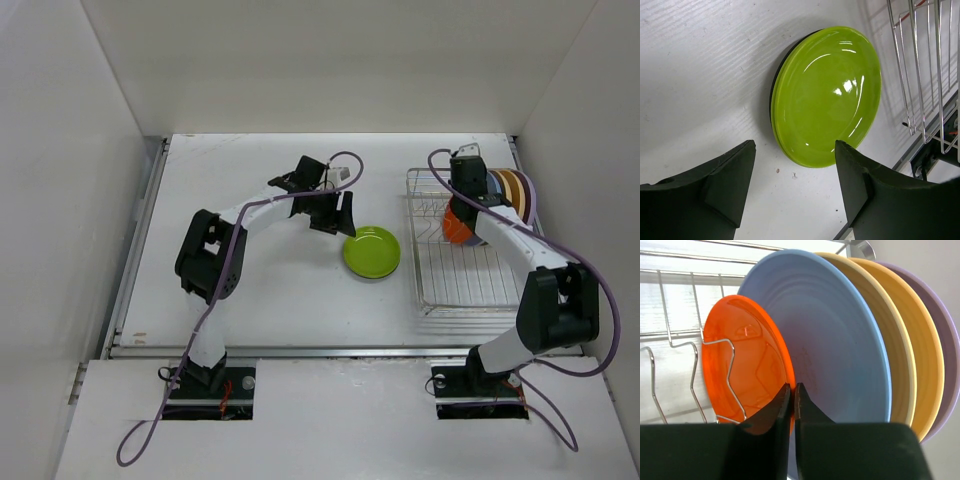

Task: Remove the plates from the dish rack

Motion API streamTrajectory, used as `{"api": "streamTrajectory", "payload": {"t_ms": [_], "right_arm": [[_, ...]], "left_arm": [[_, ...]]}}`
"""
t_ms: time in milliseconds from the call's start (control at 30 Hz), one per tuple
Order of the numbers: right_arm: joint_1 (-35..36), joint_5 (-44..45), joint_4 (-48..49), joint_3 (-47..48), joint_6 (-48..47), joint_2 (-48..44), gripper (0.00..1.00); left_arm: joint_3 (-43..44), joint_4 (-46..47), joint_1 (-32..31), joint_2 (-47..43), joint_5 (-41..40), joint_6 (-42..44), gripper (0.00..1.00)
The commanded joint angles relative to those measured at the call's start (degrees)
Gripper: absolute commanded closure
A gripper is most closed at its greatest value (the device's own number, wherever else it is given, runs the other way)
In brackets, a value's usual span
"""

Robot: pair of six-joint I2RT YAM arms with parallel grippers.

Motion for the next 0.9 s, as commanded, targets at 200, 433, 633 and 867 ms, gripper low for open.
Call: {"api": "streamTrajectory", "payload": {"t_ms": [200, 433, 633, 867], "right_arm": [[0.0, 1.0, 1.1, 2.1, 0.1, -4.2, 1.0], [0.0, 4.9, 6.8, 0.8, -1.0, -11.4, 1.0], [0.0, 5.6, 10.1, -0.4, -1.6, -14.9, 1.0], [0.0, -10.9, 7.2, -1.1, 2.0, -21.9, 1.0]], "left_arm": [[2.4, -0.6, -0.2, -3.8, 0.1, 0.4, 0.38], [2.4, -0.6, -0.2, -3.8, 0.1, 0.4, 0.35], [2.9, -0.6, -0.2, -3.8, 0.1, 0.4, 0.28], [0.9, 2.9, -0.2, -7.8, 6.4, 1.5, 0.27]]}}
